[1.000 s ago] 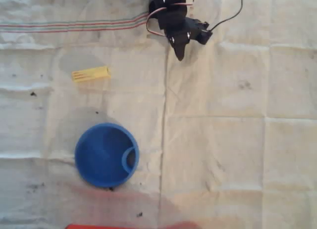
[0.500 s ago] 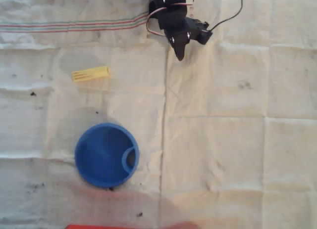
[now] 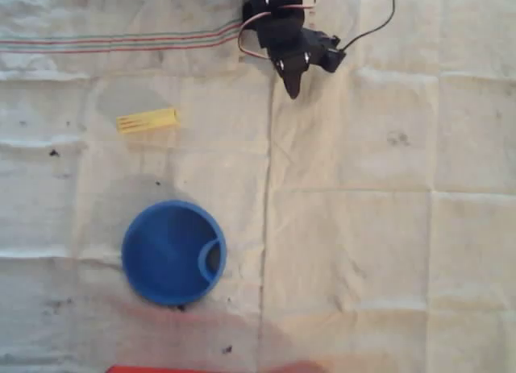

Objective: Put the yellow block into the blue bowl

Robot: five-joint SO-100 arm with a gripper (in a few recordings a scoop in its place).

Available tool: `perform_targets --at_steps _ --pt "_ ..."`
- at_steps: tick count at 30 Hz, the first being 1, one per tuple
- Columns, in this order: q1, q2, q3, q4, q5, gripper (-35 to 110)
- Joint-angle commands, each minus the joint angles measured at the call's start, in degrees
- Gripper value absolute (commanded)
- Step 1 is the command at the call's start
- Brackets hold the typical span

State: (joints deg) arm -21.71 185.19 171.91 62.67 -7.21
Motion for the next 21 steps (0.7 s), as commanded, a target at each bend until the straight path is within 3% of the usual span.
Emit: perform_targets --at_steps 1,12,21 --pt "-0.2 5.9 5.4 -1.3 0.0 0" --pt "-0.2 5.9 4.1 -1.8 0.0 1" --pt "-0.2 5.0 -15.2 -1.8 0.0 1"
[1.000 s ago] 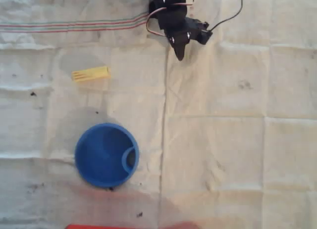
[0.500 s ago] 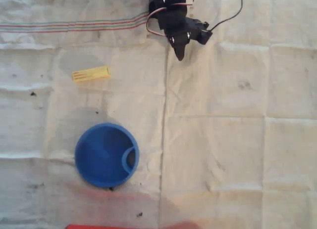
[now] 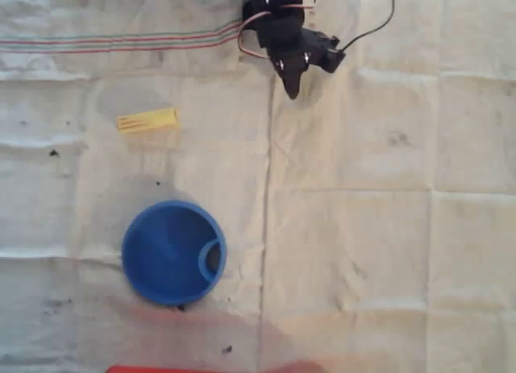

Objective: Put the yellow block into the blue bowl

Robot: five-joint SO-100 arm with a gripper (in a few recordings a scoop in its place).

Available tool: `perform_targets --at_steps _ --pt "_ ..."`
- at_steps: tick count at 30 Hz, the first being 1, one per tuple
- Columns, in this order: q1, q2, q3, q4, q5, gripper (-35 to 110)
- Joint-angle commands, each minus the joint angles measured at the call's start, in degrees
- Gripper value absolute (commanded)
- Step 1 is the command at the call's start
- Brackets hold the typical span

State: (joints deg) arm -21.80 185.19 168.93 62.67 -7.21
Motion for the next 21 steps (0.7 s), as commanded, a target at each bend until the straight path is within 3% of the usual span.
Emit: perform_targets --at_steps 1,5,14,21 --pt "-0.1 4.3 -14.9 -1.6 0.0 1" --pt "-0.1 -6.6 -25.7 -1.8 -1.4 1" --pt "3.6 -51.1 -60.7 -0.3 -8.3 0" --pt "12.7 -78.3 -87.8 14.2 -19.6 0"
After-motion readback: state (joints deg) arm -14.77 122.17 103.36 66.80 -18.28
